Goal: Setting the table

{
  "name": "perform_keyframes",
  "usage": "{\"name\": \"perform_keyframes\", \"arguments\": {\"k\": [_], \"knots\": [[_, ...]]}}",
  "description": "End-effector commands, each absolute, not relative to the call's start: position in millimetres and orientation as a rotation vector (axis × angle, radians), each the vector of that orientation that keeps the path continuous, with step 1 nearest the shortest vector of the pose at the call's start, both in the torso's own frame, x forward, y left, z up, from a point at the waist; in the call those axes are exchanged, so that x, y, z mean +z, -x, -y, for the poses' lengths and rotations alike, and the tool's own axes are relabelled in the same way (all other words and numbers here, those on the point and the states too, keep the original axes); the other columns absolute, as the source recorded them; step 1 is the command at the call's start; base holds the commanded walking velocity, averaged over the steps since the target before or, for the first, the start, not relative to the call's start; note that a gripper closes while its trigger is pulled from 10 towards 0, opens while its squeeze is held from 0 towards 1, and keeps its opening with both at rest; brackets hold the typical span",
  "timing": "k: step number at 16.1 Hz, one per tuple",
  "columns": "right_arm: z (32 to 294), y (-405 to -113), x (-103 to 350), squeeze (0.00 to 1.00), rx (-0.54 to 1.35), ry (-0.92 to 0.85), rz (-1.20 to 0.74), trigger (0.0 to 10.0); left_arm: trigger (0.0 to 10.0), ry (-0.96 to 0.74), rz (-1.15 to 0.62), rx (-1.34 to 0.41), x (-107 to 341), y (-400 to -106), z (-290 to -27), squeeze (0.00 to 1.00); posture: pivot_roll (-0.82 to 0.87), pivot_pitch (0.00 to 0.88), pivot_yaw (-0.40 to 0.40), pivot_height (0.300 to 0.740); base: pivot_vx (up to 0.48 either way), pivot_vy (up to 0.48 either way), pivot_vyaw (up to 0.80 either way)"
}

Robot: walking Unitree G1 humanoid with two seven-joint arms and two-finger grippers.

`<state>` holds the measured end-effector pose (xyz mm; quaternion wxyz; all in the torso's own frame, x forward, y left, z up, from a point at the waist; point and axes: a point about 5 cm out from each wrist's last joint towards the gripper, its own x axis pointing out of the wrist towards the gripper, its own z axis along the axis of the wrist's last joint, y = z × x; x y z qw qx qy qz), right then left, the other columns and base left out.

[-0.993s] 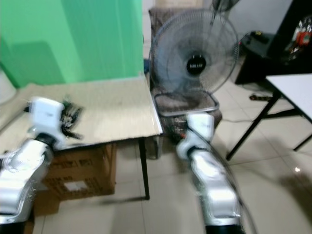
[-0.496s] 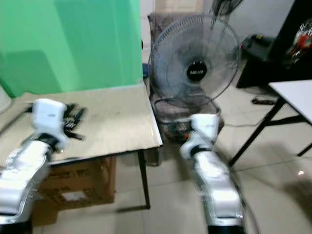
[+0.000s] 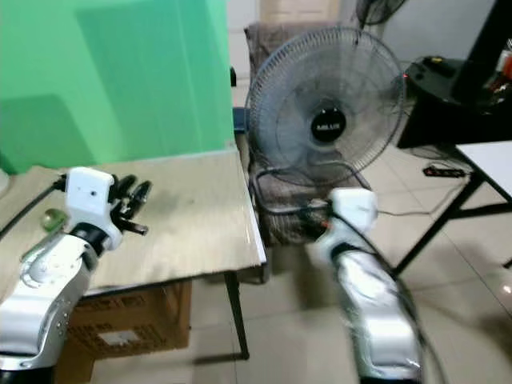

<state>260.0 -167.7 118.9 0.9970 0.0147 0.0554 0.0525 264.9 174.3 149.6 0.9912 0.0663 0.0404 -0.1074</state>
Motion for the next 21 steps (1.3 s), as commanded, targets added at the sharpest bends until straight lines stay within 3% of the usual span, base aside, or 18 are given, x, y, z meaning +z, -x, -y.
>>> {"name": "perform_keyframes", "arguments": {"k": [1, 5, 8, 21], "knots": [[157.7, -260.1, 128.6, 0.0, 0.156, -0.031, -0.069, 10.0, 10.0, -0.129, -0.088, -0.174, 148.0, -263.1, -184.6, 0.0, 0.12, 0.0, 0.017, 0.74, 0.289, 0.0, 0.0], [163.9, -261.1, 125.4, 0.0, 0.133, -0.007, -0.096, 10.0, 10.0, -0.148, -0.129, -0.13, 136.9, -254.0, -188.0, 0.0, 0.13, 0.0, -0.021, 0.74, 0.0, 0.0, 0.0], [151.3, -261.0, 123.4, 0.0, 0.14, -0.121, -0.118, 10.0, 10.0, -0.167, -0.119, -0.146, 139.8, -251.3, -187.8, 0.0, 0.15, 0.0, -0.02, 0.74, 0.0, 0.087, 0.0], [141.7, -259.2, 120.4, 0.0, 0.143, -0.152, -0.135, 10.0, 10.0, -0.219, -0.108, -0.183, 154.2, -258.7, -195.2, 0.0, 0.16, 0.0, 0.002, 0.74, 0.0, 0.425, -0.17]]}}
